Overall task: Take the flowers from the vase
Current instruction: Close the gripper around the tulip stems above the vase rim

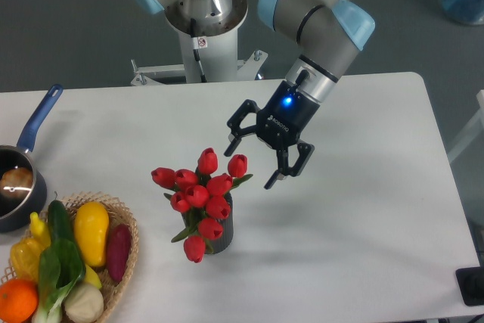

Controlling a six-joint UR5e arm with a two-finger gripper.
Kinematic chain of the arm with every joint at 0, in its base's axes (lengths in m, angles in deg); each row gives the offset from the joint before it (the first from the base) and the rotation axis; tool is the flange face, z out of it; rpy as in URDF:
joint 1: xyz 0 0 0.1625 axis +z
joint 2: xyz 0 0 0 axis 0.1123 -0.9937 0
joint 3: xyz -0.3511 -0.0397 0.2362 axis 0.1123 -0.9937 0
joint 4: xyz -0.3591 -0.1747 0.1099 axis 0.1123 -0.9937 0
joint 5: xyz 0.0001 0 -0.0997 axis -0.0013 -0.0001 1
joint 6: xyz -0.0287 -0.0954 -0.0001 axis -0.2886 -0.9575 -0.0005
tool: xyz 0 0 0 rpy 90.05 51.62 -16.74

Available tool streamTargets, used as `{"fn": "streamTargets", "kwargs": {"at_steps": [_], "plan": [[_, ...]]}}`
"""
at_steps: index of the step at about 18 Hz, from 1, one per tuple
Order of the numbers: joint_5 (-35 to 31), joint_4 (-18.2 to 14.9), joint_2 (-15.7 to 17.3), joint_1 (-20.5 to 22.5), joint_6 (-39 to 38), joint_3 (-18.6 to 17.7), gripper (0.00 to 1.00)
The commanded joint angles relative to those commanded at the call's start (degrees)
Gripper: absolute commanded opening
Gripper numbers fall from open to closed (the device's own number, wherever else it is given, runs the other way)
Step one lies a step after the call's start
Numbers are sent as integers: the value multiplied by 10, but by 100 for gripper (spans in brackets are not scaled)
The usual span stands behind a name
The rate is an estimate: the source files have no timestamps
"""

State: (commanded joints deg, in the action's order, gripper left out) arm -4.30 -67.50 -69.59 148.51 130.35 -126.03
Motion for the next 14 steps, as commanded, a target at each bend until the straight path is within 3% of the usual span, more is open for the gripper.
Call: {"fn": "streamTargets", "kwargs": {"at_steps": [7, 8, 12, 14], "plan": [[53, 4, -35, -21, 4, 0, 99], [53, 4, -37, -20, 4, 0, 91], [67, 4, -38, -17, 4, 1, 12], [74, 4, -37, -13, 4, 1, 0]]}}
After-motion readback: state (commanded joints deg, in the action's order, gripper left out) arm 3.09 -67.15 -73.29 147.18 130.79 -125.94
